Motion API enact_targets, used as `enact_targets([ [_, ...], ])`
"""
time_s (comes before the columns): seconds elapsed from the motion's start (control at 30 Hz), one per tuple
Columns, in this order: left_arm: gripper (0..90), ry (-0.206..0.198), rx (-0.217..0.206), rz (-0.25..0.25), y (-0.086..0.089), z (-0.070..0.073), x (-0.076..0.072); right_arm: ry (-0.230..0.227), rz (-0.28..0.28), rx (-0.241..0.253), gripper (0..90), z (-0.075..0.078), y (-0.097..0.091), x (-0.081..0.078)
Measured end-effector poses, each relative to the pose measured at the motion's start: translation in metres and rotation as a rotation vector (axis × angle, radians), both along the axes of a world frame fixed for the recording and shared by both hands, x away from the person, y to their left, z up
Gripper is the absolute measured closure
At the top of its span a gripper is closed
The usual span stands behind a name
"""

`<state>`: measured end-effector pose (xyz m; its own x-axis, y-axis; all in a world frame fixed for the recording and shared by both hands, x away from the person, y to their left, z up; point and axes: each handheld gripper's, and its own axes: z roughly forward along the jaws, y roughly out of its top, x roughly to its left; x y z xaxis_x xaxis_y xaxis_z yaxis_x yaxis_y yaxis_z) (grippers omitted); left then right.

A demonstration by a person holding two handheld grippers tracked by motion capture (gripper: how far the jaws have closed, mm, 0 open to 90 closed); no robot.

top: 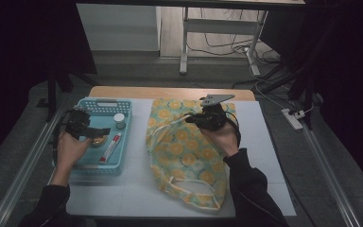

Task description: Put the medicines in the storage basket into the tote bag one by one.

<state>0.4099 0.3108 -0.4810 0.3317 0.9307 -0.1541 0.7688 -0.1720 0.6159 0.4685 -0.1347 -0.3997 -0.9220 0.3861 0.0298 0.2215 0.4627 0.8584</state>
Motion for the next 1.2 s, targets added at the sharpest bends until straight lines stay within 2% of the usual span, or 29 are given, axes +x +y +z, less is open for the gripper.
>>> enact_targets([
  [0.23,0.0,0.043,0.040,0.019,0.000,-0.015,0.010,-0.001,-0.001,0.002,89.8,0.001,-0.001,0.000],
  [0.43,0.0,0.110,0.093,0.038,0.000,-0.026,0.020,-0.004,0.004,0.002,89.8,0.002,0.000,-0.001],
  [0.8,0.0,0.232,0.106,0.061,0.001,-0.039,0.029,-0.007,0.009,0.002,89.8,0.002,0.000,-0.001],
  [0.9,0.0,0.270,0.125,0.065,0.000,-0.041,0.030,-0.008,0.009,0.002,89.8,0.002,0.000,-0.001],
  [0.97,2.7,0.288,0.111,0.086,0.001,-0.041,0.031,-0.007,0.009,0.002,89.8,0.002,0.000,-0.001],
  [1.03,5.4,0.288,0.122,0.096,0.001,-0.041,0.031,-0.008,0.009,0.001,89.8,0.002,0.000,-0.001],
  [1.17,19.4,0.300,0.126,0.086,0.000,-0.041,0.031,-0.009,0.009,0.001,89.8,0.003,0.000,-0.001],
  [1.2,19.5,0.302,0.123,0.088,0.000,-0.040,0.031,-0.009,0.009,0.001,89.8,0.002,0.000,-0.001],
])
